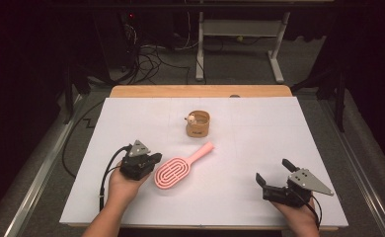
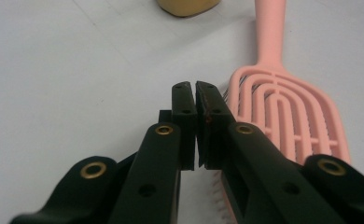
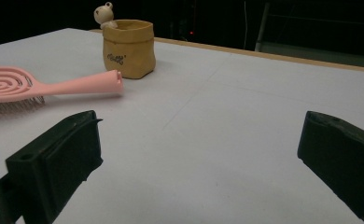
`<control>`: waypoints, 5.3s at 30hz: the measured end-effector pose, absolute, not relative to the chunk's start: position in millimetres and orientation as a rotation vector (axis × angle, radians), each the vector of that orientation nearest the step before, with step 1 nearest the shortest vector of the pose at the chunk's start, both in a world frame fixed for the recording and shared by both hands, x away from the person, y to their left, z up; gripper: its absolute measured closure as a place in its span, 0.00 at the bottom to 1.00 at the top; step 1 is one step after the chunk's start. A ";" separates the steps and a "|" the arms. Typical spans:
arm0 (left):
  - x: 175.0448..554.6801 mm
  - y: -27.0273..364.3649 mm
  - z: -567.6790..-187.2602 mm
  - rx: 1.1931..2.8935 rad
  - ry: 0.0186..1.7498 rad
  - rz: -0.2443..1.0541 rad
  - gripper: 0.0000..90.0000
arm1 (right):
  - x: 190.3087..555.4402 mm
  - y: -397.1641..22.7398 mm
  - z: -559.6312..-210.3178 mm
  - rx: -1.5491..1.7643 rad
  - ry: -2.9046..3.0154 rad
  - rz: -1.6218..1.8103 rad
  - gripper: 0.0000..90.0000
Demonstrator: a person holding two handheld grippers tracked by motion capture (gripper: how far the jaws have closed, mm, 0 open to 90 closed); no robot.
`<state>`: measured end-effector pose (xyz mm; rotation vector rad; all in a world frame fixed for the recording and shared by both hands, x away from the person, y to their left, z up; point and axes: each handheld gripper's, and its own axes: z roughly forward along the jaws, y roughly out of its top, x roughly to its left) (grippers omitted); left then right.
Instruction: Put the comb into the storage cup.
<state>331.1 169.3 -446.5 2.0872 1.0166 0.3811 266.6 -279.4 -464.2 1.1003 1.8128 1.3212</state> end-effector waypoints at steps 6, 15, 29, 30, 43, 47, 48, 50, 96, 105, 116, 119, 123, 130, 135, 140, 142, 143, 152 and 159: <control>318.0 193.4 -453.6 2.030 1.048 0.374 0.92 | 266.6 -278.2 -464.9 1.098 1.817 1.318 0.00; 302.7 215.8 -459.9 1.913 1.028 0.408 0.70 | 268.8 -276.9 -466.6 1.090 1.818 1.309 0.00; 303.0 236.1 -467.4 1.844 1.047 0.477 0.43 | 268.8 -290.5 -467.3 1.115 1.797 1.288 0.00; 303.6 236.7 -467.7 1.842 1.048 0.467 0.40 | 267.7 -291.5 -467.4 1.105 1.800 1.289 0.00; 301.7 235.3 -469.5 1.812 1.053 0.510 0.10 | 265.6 -292.2 -466.6 1.078 1.803 1.304 0.00; 301.9 238.9 -469.0 1.794 1.046 0.483 0.00 | 266.3 -292.6 -465.8 1.070 1.802 1.303 0.00; 301.4 239.5 -468.7 1.784 1.040 0.490 0.00 | 266.5 -292.5 -465.8 1.069 1.803 1.301 0.00; 300.3 240.0 -467.8 1.774 1.030 0.493 0.00 | 266.7 -291.9 -466.2 1.071 1.804 1.301 0.00; 282.2 179.2 -472.1 2.184 0.893 0.368 0.00 | 265.2 -287.7 -465.7 1.054 1.818 1.298 0.00; 286.1 169.9 -472.8 2.217 0.886 0.343 0.00 | 264.3 -287.3 -464.7 1.047 1.815 1.293 0.00; 297.6 161.1 -462.1 2.263 0.890 0.316 0.00 | 263.6 -286.5 -464.9 1.040 1.822 1.288 0.00; 301.4 159.2 -459.8 2.265 0.896 0.306 0.00 | 263.2 -286.9 -464.3 1.041 1.819 1.289 0.00; 305.8 158.4 -459.0 2.272 0.911 0.273 0.00 | 263.7 -286.4 -464.6 1.040 1.823 1.289 0.00; 307.5 152.2 -458.2 2.299 0.911 0.269 0.00 | 263.8 -286.1 -464.6 1.036 1.827 1.294 0.00; 309.0 144.3 -456.0 2.335 0.888 0.275 0.00 | 264.1 -285.4 -464.6 1.032 1.832 1.294 0.00; 313.1 139.3 -452.2 2.356 0.883 0.281 0.00 | 263.6 -284.8 -464.4 1.032 1.831 1.296 0.00; 315.1 137.9 -450.9 2.368 0.883 0.276 0.00 | 263.6 -284.6 -464.4 1.031 1.832 1.295 0.00; 316.2 137.3 -450.2 2.372 0.883 0.272 0.00 | 263.6 -284.6 -464.4 1.031 1.832 1.295 0.00; 327.8 126.1 -447.9 2.446 0.860 0.242 0.00 | 264.3 -284.3 -464.8 1.028 1.837 1.292 0.00; 333.1 117.6 -449.0 2.499 0.851 0.230 0.00 | 264.0 -284.6 -464.7 1.026 1.836 1.293 0.00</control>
